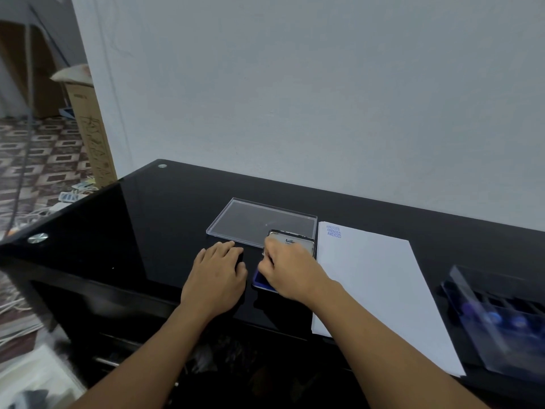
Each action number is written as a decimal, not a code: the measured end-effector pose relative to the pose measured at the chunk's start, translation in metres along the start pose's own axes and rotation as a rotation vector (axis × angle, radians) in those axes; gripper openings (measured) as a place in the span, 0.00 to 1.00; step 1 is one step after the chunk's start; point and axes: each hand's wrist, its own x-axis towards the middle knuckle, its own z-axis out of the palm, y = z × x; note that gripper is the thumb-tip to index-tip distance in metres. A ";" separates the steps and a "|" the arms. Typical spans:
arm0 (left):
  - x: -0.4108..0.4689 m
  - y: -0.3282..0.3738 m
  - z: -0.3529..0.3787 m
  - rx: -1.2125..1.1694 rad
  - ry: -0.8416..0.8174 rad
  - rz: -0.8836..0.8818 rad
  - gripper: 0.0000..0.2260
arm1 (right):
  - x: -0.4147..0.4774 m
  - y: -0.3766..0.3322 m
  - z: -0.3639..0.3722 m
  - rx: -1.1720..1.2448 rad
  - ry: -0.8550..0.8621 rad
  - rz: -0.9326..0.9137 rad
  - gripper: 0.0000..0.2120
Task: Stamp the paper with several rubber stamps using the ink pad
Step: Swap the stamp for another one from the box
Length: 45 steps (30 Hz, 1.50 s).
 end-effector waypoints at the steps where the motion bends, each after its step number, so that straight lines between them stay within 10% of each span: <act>1: 0.000 0.000 0.000 -0.001 0.002 0.001 0.20 | -0.001 0.000 0.000 0.000 0.006 -0.001 0.07; 45: 0.001 -0.001 0.000 -0.007 -0.025 0.002 0.21 | 0.002 0.002 0.002 0.047 -0.016 0.026 0.06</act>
